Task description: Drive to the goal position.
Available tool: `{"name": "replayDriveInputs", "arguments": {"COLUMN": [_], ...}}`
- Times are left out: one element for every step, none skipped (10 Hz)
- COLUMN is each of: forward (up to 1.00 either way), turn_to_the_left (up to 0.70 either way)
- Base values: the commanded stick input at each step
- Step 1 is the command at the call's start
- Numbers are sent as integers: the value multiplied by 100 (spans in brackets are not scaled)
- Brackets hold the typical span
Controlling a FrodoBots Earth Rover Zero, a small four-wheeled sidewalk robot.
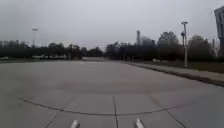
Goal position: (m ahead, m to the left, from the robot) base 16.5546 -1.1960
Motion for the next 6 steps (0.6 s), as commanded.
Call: {"name": "replayDriveInputs", "arguments": {"forward": [100, 100, 100, 100, 100, 100], "turn_to_the_left": [2, 2, 2, 2, -1, -31]}}
